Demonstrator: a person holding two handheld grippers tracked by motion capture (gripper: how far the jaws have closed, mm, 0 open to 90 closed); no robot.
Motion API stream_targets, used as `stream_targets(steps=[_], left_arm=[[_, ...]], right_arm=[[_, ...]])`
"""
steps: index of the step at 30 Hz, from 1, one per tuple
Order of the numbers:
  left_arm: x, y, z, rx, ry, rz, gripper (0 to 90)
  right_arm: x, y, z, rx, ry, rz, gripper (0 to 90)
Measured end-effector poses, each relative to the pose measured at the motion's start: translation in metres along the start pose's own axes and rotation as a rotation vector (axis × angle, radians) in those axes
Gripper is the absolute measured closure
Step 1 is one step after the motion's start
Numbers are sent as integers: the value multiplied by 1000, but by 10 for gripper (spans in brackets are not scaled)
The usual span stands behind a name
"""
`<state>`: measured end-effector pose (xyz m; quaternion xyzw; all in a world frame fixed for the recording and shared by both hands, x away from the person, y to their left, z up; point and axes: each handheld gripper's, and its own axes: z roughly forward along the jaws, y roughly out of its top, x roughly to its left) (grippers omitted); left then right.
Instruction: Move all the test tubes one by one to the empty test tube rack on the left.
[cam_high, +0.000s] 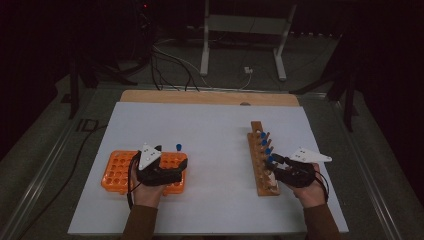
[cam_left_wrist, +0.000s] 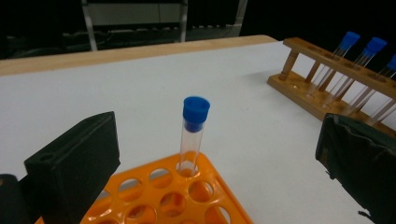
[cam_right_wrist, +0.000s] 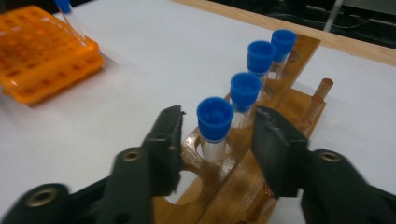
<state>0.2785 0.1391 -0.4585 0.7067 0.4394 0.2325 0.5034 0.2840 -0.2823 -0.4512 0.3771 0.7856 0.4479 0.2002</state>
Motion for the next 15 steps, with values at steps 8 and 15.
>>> stream_targets(steps=[8, 15], left_arm=[[-2, 2, -2, -9, 8, 10, 4], [-5, 2, 0, -7, 6, 17, 4]], right_arm=[[3, -1, 5, 12, -27, -29, 740], [5, -1, 13, 22, -18, -27, 765]])
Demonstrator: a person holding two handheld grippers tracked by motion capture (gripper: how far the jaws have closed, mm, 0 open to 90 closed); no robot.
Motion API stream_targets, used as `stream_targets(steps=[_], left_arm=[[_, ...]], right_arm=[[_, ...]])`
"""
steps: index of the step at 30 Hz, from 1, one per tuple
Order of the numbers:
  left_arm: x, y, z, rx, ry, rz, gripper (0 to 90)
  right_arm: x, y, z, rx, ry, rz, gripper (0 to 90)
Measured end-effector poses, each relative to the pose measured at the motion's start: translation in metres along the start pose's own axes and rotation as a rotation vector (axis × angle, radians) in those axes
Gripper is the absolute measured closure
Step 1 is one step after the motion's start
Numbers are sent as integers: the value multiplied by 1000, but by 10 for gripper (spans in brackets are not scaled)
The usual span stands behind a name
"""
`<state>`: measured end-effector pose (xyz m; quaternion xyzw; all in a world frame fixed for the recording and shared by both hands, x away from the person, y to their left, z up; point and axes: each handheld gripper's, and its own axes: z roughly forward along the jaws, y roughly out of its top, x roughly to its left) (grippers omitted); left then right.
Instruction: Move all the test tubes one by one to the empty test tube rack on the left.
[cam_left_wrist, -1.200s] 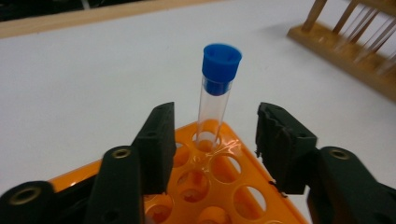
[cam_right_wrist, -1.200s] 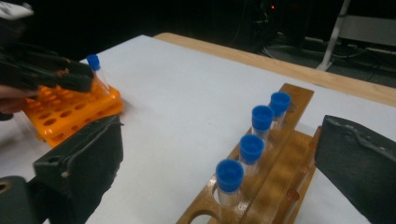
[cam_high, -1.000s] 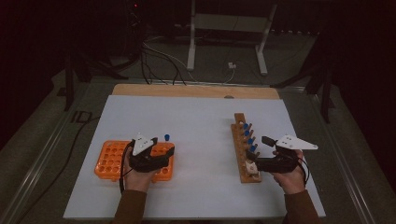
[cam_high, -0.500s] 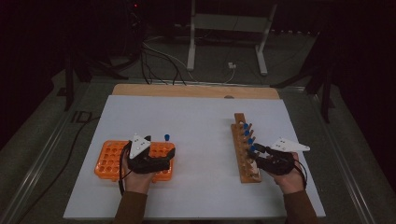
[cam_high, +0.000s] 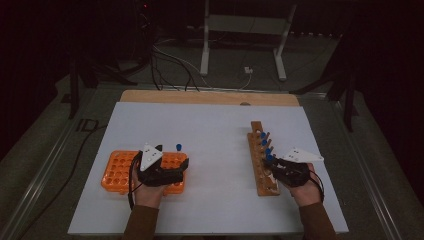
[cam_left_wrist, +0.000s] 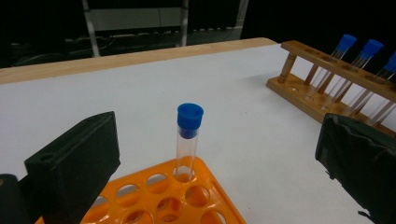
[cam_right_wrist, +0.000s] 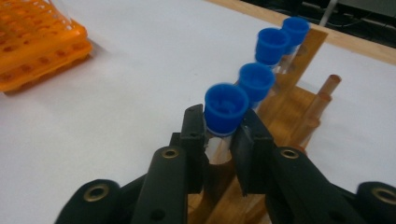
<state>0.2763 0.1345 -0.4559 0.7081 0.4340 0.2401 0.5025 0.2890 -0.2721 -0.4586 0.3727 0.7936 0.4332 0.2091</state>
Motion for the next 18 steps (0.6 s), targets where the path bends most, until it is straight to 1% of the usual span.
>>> stream_targets(steps=[3, 10, 18], left_arm=[[-1, 0, 0, 1, -2, 3, 4], [-2, 0, 0, 2, -4, 2, 4], [-3, 0, 1, -1, -14, 2, 4]], right_arm=[[0, 1, -1, 6, -5, -3, 767], [1, 2, -1, 9, 2, -7, 771], [0, 8, -8, -10, 12, 1, 771]])
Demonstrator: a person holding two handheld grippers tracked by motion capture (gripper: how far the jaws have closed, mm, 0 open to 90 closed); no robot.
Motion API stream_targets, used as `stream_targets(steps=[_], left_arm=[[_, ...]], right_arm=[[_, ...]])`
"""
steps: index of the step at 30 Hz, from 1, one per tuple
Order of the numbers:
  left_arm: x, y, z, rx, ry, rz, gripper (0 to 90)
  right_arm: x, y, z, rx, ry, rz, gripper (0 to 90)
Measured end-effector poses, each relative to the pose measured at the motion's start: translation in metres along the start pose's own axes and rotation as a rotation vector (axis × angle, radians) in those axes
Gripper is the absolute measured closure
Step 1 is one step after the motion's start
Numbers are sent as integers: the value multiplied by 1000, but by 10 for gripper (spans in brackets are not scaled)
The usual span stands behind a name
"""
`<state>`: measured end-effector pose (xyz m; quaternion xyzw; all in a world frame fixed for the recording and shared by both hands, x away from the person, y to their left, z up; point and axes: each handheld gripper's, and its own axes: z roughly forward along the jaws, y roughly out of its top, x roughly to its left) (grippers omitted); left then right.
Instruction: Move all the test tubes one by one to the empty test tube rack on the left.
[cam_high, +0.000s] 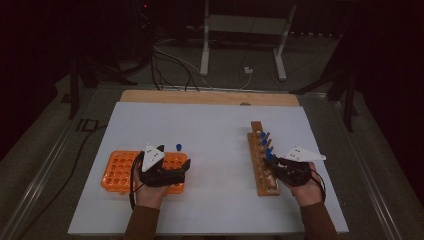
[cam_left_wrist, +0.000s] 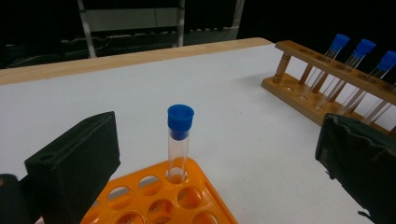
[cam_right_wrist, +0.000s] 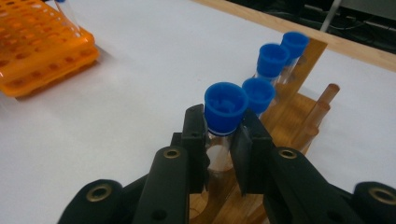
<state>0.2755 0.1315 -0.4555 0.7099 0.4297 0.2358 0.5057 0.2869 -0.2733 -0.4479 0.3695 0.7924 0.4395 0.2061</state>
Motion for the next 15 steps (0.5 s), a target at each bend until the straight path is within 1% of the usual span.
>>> stream_targets(steps=[7, 11, 15], left_arm=[[-1, 0, 0, 0, -7, 0, 5], [-1, 0, 1, 3, -14, 0, 5], [-2, 1, 0, 0, -25, -3, 4]], right_arm=[[-2, 7, -8, -15, 9, 22, 771], [-3, 12, -11, -14, 13, 22, 771], [-5, 17, -16, -29, 14, 31, 771]])
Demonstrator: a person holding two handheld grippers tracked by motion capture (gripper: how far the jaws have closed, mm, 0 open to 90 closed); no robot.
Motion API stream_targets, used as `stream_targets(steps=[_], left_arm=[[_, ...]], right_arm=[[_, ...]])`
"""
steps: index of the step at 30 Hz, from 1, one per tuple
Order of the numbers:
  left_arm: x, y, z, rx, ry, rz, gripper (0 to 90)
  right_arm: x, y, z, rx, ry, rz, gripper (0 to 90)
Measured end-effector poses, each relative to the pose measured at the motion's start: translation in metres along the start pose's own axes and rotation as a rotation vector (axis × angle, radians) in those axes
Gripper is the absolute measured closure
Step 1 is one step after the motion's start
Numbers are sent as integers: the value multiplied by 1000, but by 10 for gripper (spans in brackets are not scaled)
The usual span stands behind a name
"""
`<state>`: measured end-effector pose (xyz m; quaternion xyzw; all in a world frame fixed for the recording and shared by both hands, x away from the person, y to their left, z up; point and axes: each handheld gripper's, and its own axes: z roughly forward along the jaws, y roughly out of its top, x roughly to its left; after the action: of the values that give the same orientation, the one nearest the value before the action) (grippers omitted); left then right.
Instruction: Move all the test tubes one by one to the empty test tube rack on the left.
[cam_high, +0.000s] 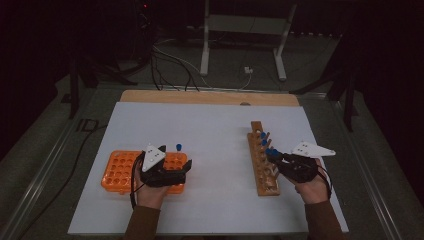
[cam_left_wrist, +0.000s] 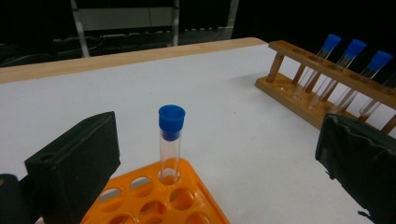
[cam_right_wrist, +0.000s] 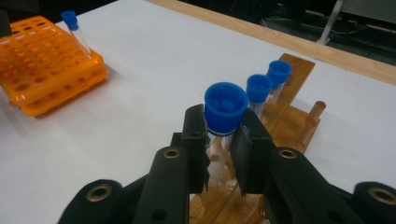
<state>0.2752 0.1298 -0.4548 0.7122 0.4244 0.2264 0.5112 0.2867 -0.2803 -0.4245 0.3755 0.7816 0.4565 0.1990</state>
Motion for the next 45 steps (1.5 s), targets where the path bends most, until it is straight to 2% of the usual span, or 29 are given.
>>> stream_targets(steps=[4, 8, 14, 18, 28, 38, 45], left_arm=[[-1, 2, -1, -9, -6, 1, 5], [-4, 5, -2, -19, -13, 2, 5], [-10, 9, -4, -30, -13, 25, 5], [-17, 13, -3, -32, -22, 45, 5], [-44, 20, 8, -21, -77, 100, 5], [-76, 24, 30, 0, -138, 150, 8], [-96, 18, 48, 8, -166, 152, 11]], right_arm=[[-1, 5, -7, -21, 7, 17, 771], [1, 12, -13, -49, 9, 10, 771], [6, 17, -17, -69, -7, -3, 772], [9, 20, -20, -86, 1, -2, 771], [23, 23, -10, -71, 56, -12, 771], [32, 22, 3, -51, 101, -5, 768], [39, 21, 9, -38, 127, -3, 768]])
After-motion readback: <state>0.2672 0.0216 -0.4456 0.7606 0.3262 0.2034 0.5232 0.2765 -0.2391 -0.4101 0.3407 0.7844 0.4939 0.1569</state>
